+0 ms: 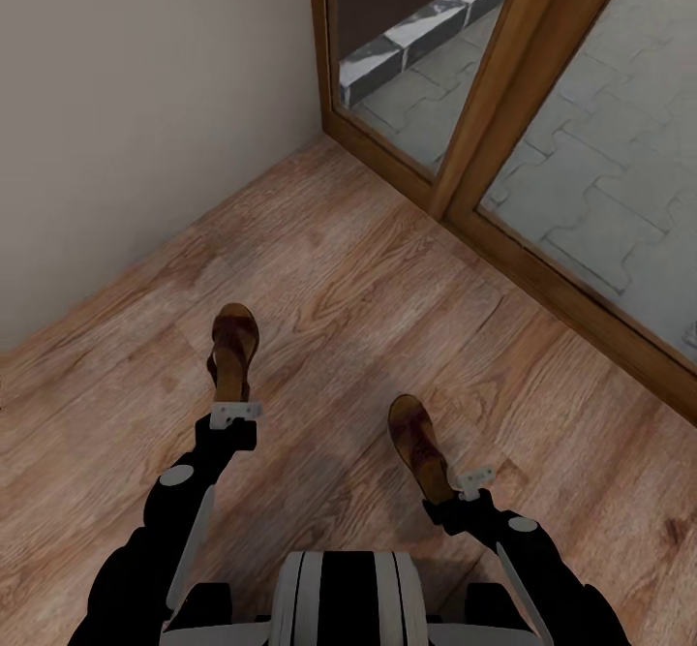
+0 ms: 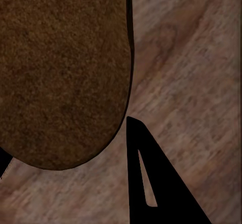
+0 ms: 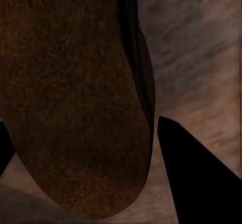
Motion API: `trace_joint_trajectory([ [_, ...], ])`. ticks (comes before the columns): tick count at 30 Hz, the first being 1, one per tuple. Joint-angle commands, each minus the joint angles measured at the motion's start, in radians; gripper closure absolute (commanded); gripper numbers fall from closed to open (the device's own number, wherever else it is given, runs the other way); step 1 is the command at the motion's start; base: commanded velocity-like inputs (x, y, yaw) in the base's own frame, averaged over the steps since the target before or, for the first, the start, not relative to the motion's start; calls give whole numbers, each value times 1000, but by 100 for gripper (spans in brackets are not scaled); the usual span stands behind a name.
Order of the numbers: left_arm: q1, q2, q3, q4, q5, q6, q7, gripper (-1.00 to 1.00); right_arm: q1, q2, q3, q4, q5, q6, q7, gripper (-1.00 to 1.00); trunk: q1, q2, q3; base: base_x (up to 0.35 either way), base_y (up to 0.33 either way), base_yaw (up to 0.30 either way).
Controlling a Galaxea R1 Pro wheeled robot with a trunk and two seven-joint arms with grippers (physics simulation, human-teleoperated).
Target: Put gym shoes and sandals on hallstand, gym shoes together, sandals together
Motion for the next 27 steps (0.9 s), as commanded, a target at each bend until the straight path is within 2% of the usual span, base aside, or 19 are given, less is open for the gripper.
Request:
trace_joint_trajectory([
  [1, 0, 0, -1, -1, -6, 5, 0, 100, 0, 0, 1, -2, 0, 6, 1, 100, -1, 0, 3, 0, 0, 0],
  [9, 0, 0, -2, -1, -6, 5, 0, 100, 0, 3, -4, -16, 0, 14, -1, 100, -4, 2, 34, 0, 0, 0],
  [12, 0, 0, -3, -1, -5, 5, -1, 100, 0, 4, -4, -64, -3, 16, -2, 100, -5, 3, 46, 0, 0, 0],
  [13, 0, 0, -5, -1, -5, 5, -1, 100, 0, 6, -3, -122, -9, 18, -2, 100, -6, 3, 50, 0, 0, 0],
  [15, 0, 0, -6, -1, -4, 6, -1, 100, 0, 6, -4, -137, -16, 18, -2, 100, -7, 3, 58, 0, 0, 0],
  [27, 0, -2, -7, 0, -3, 7, -1, 100, 0, 7, -3, -145, -20, 21, -2, 100, -12, 6, 104, 0, 0, 0],
])
